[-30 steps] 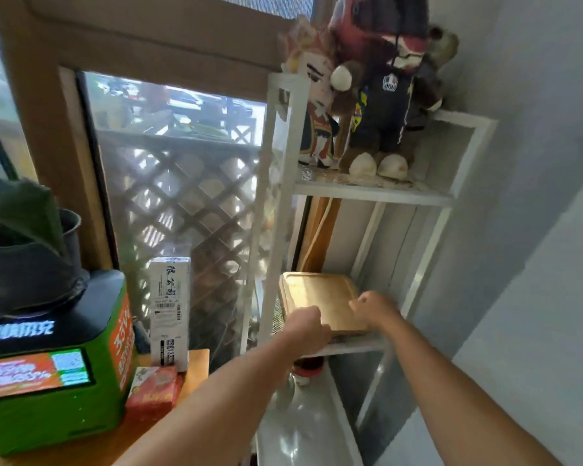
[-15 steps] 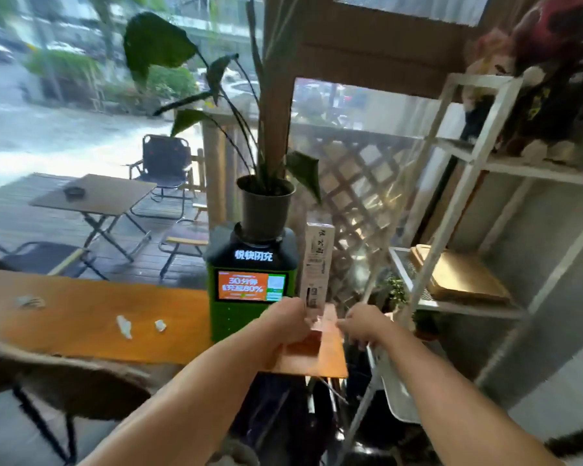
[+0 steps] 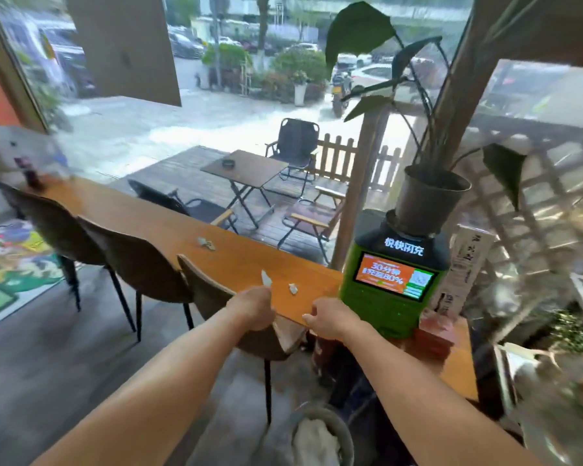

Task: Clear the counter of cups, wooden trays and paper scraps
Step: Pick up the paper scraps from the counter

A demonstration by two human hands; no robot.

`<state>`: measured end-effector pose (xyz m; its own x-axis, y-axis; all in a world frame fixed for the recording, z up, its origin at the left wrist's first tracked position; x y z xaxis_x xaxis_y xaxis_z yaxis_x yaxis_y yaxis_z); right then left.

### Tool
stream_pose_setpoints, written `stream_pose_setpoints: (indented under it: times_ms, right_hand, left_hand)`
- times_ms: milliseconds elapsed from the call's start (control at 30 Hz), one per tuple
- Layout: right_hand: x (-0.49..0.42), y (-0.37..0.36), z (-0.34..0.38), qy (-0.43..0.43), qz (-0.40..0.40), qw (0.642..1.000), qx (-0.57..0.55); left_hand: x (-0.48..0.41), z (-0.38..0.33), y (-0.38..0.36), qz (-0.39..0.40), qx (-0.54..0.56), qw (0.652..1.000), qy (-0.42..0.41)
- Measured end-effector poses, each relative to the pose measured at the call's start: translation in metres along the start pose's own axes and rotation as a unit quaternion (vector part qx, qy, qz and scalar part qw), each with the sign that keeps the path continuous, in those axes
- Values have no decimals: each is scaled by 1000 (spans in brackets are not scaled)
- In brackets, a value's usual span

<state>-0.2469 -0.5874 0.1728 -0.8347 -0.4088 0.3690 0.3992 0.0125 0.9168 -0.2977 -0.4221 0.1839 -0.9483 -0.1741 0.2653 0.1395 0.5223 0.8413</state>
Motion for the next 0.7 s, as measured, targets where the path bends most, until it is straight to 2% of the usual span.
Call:
stream_pose_setpoints:
  times_ms: [133,433,700]
  right_hand:
    - [-12,-6,19,2,4,1000,9]
    - [-48,1,21,-24,9,1000,-9]
    - [-114,-6,25,-47,45,997,-31]
  left_hand:
    - [-3,23,7,-17,0,1000,21]
    - [-39,26,5,14,-24,1000,9]
    - [-91,41,17,18,-12,1000,6]
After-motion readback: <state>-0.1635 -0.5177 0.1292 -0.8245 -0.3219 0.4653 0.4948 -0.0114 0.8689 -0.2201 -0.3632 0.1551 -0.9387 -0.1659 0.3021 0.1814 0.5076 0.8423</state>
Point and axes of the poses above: each hand's wrist, its own x-axis away from the middle knuckle, its own y-axis out of the back of the hand, z = x × y, the point moved 4 cm from there along -x, towards the middle knuckle, and after that the axes turned 9 degrees about x, right-handed, at the moved point
